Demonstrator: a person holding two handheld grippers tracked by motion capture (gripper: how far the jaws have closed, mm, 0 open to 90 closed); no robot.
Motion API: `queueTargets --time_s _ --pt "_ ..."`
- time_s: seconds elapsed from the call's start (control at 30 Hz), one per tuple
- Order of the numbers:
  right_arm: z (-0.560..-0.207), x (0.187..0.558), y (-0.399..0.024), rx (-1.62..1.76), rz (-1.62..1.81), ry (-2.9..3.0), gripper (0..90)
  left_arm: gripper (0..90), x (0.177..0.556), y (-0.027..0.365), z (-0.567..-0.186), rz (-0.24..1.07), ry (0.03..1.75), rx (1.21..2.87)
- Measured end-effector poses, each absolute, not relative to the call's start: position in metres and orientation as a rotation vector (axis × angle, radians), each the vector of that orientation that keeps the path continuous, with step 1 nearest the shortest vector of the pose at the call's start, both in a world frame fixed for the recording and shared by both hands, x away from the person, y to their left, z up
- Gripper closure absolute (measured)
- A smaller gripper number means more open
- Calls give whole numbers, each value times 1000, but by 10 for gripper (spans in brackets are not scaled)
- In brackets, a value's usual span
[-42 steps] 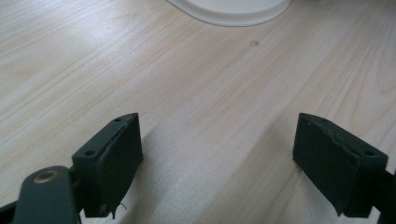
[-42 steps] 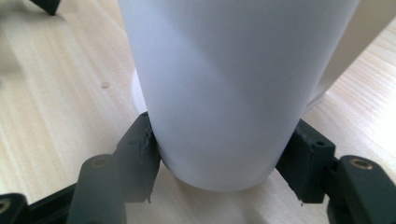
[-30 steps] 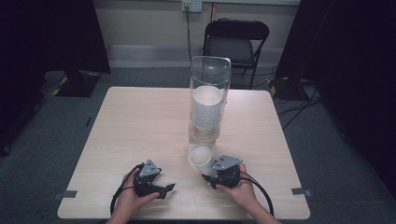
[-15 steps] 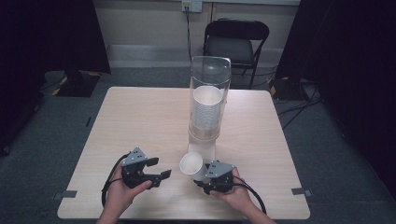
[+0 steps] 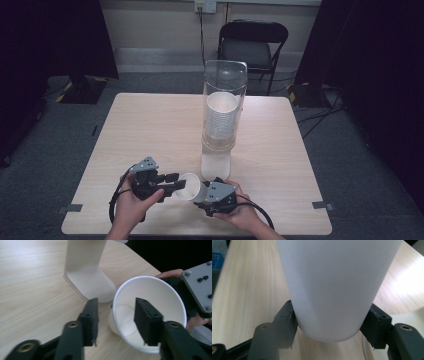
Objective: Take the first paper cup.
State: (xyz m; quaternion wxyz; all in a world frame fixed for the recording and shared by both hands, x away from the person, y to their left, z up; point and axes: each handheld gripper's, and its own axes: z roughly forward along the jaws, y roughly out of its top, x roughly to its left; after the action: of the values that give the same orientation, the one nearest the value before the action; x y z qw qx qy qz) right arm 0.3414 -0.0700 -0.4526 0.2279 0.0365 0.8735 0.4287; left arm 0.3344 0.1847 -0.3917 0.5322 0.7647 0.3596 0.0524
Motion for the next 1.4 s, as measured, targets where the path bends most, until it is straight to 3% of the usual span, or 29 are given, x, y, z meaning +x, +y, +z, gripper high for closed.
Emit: queueTargets --time_s 0.17,0.23,0.4,0.5,0.77,1.03,1.2,1.4 --pt "-451 336 -64 55 1180 2403 362 803 335 186 -392 81 892 1832" --pt "-450 334 -60 57 1177 2396 360 830 335 187 -393 86 906 1860" --pt "-451 336 -58 72 1189 2405 353 856 335 188 -391 74 963 1851" --pt "-453 342 -62 175 1184 2431 233 857 337 200 -391 88 1028 1814" --pt "-451 356 -82 311 1182 2426 200 852 347 230 -398 192 1206 1807" --pt "-449 366 -94 436 1218 2416 182 835 352 244 -402 274 1307 1785" --pt "-449 367 -97 448 1219 2425 180 656 353 245 -403 277 1273 1740" --pt "-449 368 -100 459 1213 2434 182 503 351 247 -402 310 1202 1761"
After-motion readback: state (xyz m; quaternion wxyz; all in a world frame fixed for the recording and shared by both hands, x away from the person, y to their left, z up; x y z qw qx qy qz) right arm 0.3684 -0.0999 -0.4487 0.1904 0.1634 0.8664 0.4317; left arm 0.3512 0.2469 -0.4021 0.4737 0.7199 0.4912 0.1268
